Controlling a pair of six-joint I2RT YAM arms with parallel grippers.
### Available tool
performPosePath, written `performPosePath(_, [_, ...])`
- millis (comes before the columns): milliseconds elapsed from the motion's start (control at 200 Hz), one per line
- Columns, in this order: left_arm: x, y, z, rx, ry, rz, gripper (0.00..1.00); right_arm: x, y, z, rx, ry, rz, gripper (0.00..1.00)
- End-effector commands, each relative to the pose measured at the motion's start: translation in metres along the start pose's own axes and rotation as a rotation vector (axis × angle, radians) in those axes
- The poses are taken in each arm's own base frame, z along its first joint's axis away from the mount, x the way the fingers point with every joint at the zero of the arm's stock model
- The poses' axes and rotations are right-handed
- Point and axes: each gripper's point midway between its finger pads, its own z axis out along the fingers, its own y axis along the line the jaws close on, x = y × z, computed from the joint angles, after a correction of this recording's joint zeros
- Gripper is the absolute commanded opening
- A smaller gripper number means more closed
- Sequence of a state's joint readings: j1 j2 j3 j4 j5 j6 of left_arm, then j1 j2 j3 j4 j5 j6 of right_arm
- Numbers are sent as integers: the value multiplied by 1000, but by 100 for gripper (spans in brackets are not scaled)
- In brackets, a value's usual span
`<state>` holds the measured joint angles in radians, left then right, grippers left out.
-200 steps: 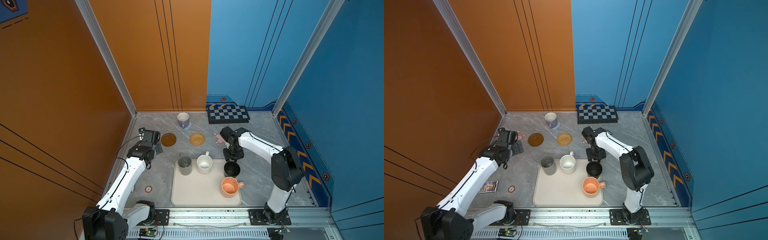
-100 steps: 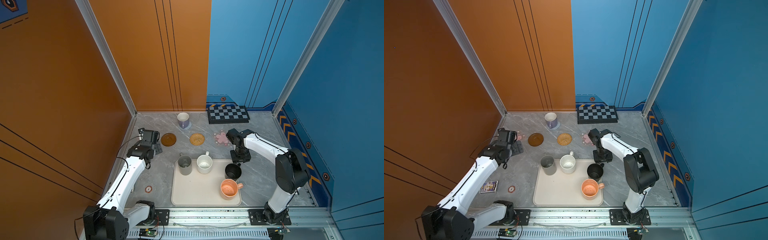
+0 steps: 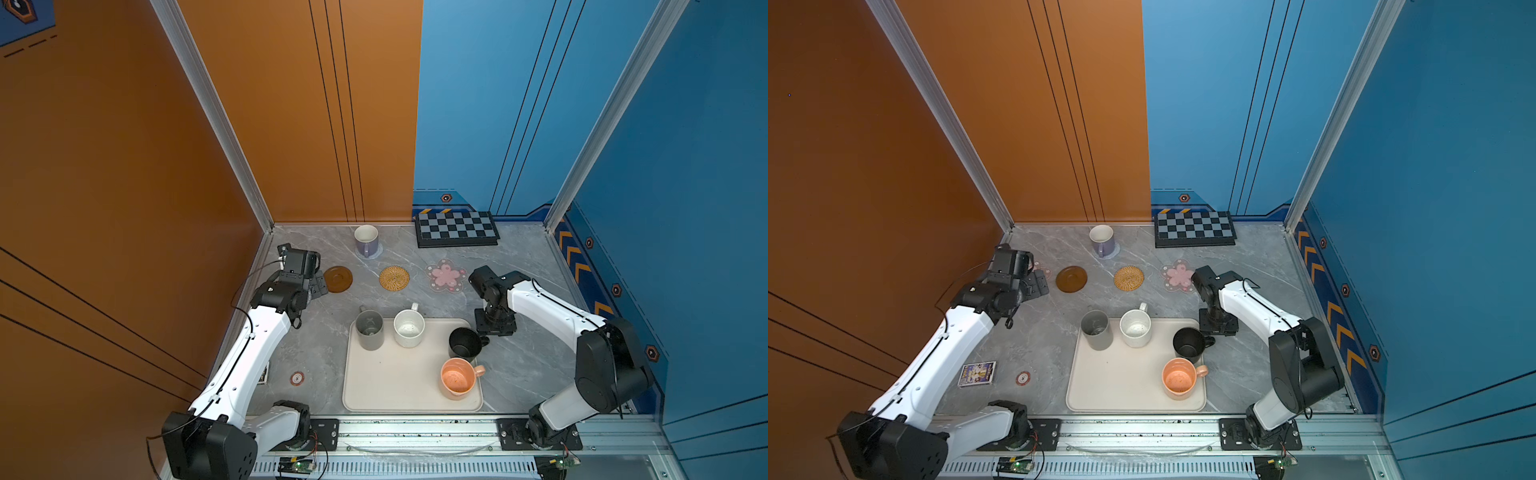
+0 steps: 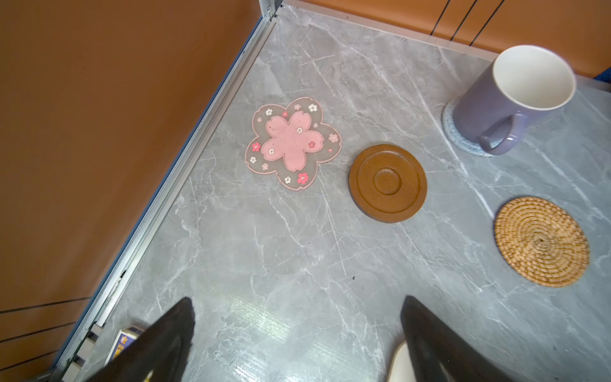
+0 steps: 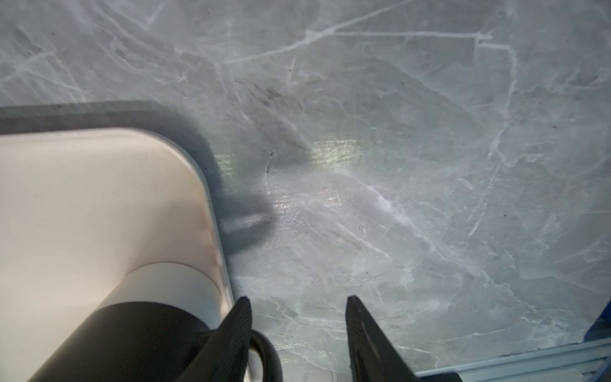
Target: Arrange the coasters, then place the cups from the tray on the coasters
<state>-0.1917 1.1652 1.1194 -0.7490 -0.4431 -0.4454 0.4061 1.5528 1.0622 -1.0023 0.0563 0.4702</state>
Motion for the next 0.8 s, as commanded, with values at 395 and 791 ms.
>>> performPosePath(395, [-6,-24,-37,11,-43,119,98,8,-19,-34,-78,-218,99,57])
performPosePath(791, [-4,-23,-63,66,-73,125,98,42,-43,-47,-75,-275,170,58])
